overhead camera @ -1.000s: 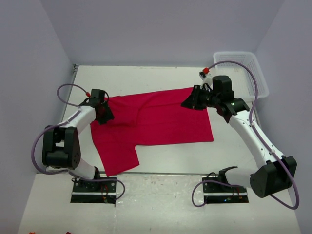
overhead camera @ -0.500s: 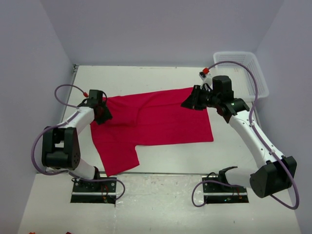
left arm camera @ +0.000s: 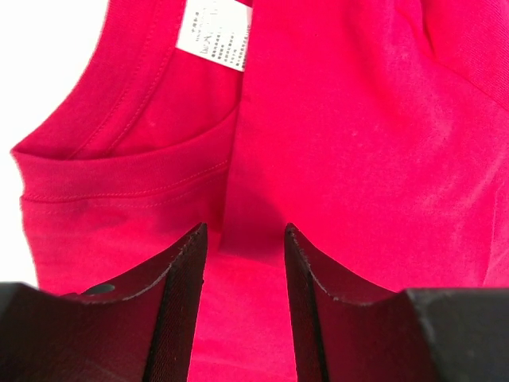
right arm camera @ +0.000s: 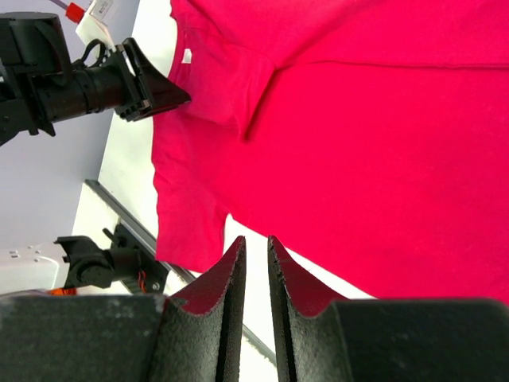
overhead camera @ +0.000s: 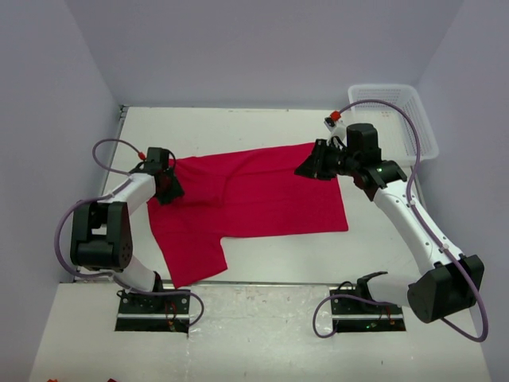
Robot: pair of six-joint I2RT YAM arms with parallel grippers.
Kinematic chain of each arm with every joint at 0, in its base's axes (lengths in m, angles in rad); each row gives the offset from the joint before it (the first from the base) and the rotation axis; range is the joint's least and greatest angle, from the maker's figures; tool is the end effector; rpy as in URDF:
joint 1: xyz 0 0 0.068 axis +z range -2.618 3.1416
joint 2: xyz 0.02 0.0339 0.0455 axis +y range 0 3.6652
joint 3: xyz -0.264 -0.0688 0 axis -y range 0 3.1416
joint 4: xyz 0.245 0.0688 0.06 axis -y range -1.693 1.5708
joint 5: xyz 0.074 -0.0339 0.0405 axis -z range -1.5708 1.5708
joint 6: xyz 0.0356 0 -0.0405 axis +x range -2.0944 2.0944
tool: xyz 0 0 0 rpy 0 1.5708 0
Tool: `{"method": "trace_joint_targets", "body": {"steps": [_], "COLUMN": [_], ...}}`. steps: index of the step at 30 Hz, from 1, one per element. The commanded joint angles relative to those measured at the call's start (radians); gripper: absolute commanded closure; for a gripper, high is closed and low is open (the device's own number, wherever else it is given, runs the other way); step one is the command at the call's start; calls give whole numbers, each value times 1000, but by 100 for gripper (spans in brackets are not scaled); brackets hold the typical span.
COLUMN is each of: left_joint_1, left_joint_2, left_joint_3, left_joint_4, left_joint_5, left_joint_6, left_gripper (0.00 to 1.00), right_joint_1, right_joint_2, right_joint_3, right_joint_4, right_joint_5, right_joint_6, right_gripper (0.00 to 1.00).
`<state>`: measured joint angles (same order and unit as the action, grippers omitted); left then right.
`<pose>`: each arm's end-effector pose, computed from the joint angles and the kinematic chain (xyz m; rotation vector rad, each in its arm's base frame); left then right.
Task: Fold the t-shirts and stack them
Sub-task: Fold the flattened tshirt in 1/3 of the way
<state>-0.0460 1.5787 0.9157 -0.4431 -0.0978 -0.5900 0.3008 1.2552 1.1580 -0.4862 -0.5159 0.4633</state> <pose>0.3010 -0.0104 0.1762 -0.7469 2.5630 -0.0734 0.2578 0.0983 0.3426 -0.1337 2.2329 0.9865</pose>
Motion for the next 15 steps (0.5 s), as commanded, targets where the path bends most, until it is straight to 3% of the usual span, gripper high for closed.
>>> {"method": "trace_joint_targets", "body": {"steps": [1,6,7,10,11,15], "left_joint_1": [11,11,11,11,11,11], "left_joint_2": [13,21,20,6,4,-6], "left_joint_3": [-9,2,9,26,32,90], "left_joint_4": [53,66,64,66,61,52], "left_joint_5": [26,81,89,124,132,167], "left_joint_6": [18,16,16,12,10,1], "left_gripper": [55,63,72,87,98,100], "right_joint_1": [-2,-2,-2,0,-2,0], "right_joint_2": [-17,-14,-13,-8,-7,3], "right_joint_3": [0,-3,-6,-6,-6,-9], "right_joint_4": [24,28,29,38,37,44], "right_joint_5": [-16,-7,-7,-4,-6,-12], "right_joint_6": [-5,-3,-3,1,1,11], "right_gripper": [82,82,82,82,82,82]}}
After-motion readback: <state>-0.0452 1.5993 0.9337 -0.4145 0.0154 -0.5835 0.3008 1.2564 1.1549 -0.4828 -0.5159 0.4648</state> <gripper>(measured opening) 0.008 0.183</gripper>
